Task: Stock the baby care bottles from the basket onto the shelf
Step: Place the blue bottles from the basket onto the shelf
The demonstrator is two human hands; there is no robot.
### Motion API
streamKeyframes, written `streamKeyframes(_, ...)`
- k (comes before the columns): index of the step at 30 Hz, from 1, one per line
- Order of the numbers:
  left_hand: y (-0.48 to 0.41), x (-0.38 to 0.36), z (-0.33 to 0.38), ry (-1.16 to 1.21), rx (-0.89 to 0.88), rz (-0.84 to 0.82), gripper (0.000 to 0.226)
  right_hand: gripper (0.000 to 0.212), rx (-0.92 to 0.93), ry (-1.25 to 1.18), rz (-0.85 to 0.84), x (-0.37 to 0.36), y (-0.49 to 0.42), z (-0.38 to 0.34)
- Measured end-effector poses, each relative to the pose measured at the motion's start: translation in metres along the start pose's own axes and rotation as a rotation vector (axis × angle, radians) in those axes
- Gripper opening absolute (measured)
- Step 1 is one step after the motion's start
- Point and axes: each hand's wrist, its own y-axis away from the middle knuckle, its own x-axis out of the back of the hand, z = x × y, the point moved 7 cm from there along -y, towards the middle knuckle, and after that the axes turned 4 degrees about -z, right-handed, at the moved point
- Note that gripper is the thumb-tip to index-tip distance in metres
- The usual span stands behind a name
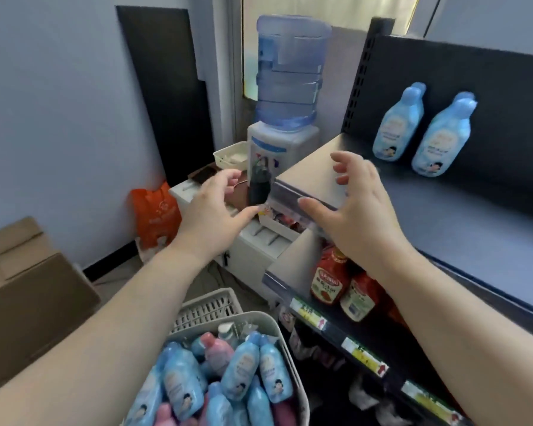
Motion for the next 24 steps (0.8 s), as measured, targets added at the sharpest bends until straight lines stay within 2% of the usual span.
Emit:
streamKeyframes(4,0.061,0.016,-0.052,-0.090,0.060,-0.007,0.061,0.071,0.013,0.038,-0.106,-0.057,0.035,-0.014)
streamKeyframes(10,0.147,0.012,-0.135,-0.175,0.242,-0.090,0.060,0.072,-0.004,0.123,-0.300,-0.152,0.089,-0.003)
streamKeyframes(17,0.228,-0.024,-0.219,-0.341,0.407,-0.352,0.064,0.065,-0.005,0.245,-0.589,-0.246,0.155,0.029)
streamKeyframes(24,0.261,-0.057,-0.257,-0.484,0.540,-0.519,0.061,0.067,-0.082,0.320,-0.841,-0.311,0.200,0.066)
